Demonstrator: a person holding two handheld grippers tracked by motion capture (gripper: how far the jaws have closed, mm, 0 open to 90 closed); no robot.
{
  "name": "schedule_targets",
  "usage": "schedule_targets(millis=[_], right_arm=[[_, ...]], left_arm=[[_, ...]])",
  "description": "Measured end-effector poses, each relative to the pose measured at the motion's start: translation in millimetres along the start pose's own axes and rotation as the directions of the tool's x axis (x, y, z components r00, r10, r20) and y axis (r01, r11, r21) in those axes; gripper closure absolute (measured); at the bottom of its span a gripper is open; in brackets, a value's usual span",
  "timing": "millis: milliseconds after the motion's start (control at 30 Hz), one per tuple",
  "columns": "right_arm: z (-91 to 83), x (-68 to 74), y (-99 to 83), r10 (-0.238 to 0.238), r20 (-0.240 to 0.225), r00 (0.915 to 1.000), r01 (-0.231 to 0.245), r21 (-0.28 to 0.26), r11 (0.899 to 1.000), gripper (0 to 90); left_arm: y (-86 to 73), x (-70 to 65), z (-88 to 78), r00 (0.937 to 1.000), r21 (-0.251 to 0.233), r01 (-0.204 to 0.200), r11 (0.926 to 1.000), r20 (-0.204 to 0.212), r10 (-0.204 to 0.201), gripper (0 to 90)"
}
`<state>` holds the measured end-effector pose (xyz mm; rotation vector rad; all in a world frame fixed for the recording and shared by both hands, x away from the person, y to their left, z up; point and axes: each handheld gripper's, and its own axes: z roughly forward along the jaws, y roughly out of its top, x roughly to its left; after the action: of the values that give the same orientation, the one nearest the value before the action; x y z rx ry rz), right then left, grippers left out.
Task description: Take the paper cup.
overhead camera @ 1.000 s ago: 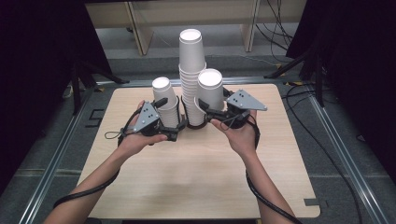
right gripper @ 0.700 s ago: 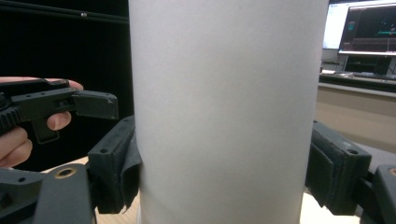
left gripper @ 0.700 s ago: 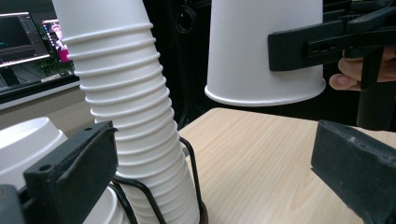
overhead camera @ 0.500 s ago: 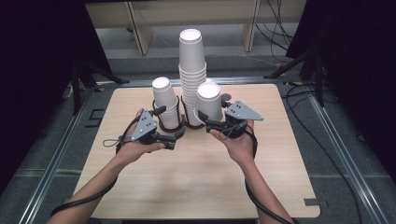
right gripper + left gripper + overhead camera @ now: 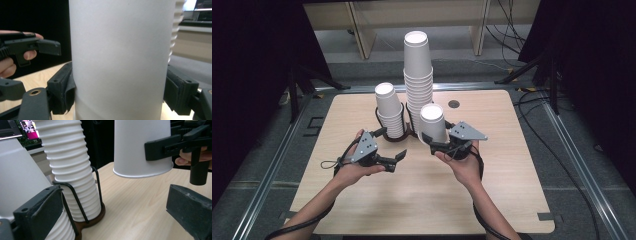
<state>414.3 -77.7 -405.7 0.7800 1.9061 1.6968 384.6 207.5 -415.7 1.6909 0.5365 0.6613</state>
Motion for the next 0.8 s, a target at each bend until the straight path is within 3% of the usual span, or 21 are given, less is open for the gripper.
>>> schedule_targets(millis=[33, 67, 167, 200, 367, 400, 533, 567, 600, 667, 767, 800], right_arm=[[0.5, 0.6, -4.0, 0.006, -0.01, 0.9999, -0.006, 0.006, 1.0, 22.9], [1.0, 2.0, -7.9, 0.027, -0.022, 0.9994, -0.026, 0.013, 1.0, 22.8], [1.7, 2.9, -17.5, 0.017, -0.023, 0.9996, -0.016, 0.029, 0.999, 22.9], [2.8, 4.8, -23.9, 0.038, -0.041, 0.9984, -0.036, 0.037, 0.999, 22.9], [2.1, 8.3, -33.8, 0.053, -0.052, 0.9972, -0.05, 0.055, 0.997, 22.8], [2.2, 9.0, -38.0, 0.04, -0.054, 0.9977, -0.037, 0.053, 0.998, 22.8], [0.6, 12.2, -41.4, 0.056, -0.069, 0.9961, -0.051, 0.074, 0.996, 22.8], [0.6, 11.8, -42.0, 0.033, -0.066, 0.9973, -0.029, 0.064, 0.998, 22.8], [-0.3, 12.6, -42.5, 0.044, -0.059, 0.9973, -0.04, 0.065, 0.997, 22.8], [-1.3, 12.9, -43.3, 0.064, -0.065, 0.9959, -0.059, 0.078, 0.995, 22.7], [-3.6, 11.0, -43.3, 0.036, -0.047, 0.9982, -0.033, 0.071, 0.997, 22.7], [-3.3, 10.2, -43.7, 0.035, -0.061, 0.9975, -0.031, 0.07, 0.997, 22.7]], left_arm=[[-3.3, -0.9, -0.2, 0.9999, -0.014, 0.011, 0.9998, 0.001, -0.011, 0.7], [-5.5, -1.7, -2.8, 0.9999, 0.003, 0.013, 0.9999, 0.002, -0.013, 0.9], [-14.7, -5.1, -6.0, 0.9996, -0.003, 0.024, 0.9997, 0.011, -0.024, 1.0], [-18.4, -6.8, -10.3, 0.9996, 0.02, 0.026, 0.9995, 0.01, -0.026, 1.0], [-25.1, -9.3, -15.2, 0.999, 0.024, 0.043, 0.9988, 0.012, -0.043, 1.1], [-26.5, -9.8, -16.2, 0.9987, 0.027, 0.05, 0.9984, 0.012, -0.05, 1.2], [-29.7, -11.0, -19.0, 0.9981, 0.03, 0.06, 0.9977, 0.012, -0.061, 1.3], [-30.1, -10.8, -19.1, 0.9979, 0.024, 0.063, 0.9977, 0.014, -0.063, 1.4], [-30.6, -10.9, -18.1, 0.9975, 0.006, 0.069, 0.9976, 0.018, -0.069, 1.4], [-29.0, -11.0, -20.3, 0.9979, 0.032, 0.064, 0.9974, 0.011, -0.064, 1.4], [-26.8, -10.9, -19.3, 0.9977, 0.013, 0.064, 0.9978, 0.021, -0.065, 1.5], [-25.1, -10.6, -20.7, 0.998, 0.031, 0.058, 0.9978, 0.021, -0.059, 1.5]])
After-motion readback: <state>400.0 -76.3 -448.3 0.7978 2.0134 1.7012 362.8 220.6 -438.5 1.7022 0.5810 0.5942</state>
